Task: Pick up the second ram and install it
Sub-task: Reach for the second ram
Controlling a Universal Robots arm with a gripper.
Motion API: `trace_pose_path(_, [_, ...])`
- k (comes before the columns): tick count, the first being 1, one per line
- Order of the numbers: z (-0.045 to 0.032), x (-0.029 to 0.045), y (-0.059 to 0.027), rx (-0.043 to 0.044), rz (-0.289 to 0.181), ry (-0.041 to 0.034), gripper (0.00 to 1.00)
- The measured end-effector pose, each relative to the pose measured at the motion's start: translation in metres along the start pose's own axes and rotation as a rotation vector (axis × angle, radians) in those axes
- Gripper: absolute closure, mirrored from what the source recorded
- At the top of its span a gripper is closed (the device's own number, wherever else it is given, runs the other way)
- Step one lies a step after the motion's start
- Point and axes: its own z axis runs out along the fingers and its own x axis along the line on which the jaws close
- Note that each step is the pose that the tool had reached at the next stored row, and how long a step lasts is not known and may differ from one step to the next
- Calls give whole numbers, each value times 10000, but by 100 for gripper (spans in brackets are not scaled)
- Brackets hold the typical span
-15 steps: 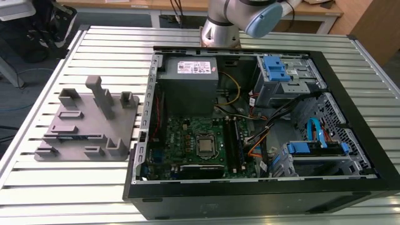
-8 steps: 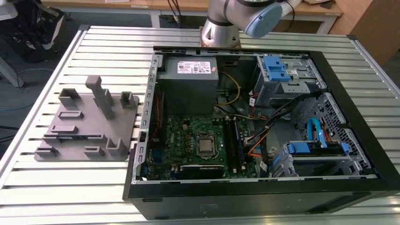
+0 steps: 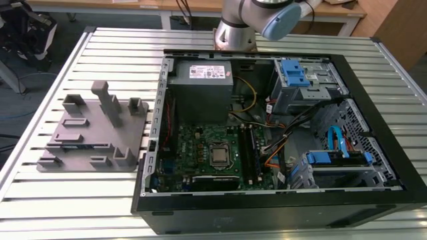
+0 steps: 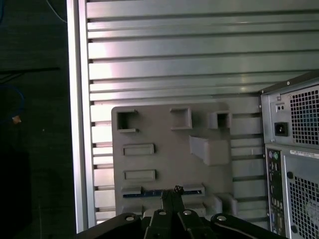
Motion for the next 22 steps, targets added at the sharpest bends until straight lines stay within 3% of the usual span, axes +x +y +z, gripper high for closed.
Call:
trace_pose_path(4, [41, -5, -14, 3, 1, 2, 89])
trace_pose_path(13, [54, -6, -15, 14, -1, -2, 89])
trace_pose_path(22, [204, -9, -21, 20, 0, 1, 89])
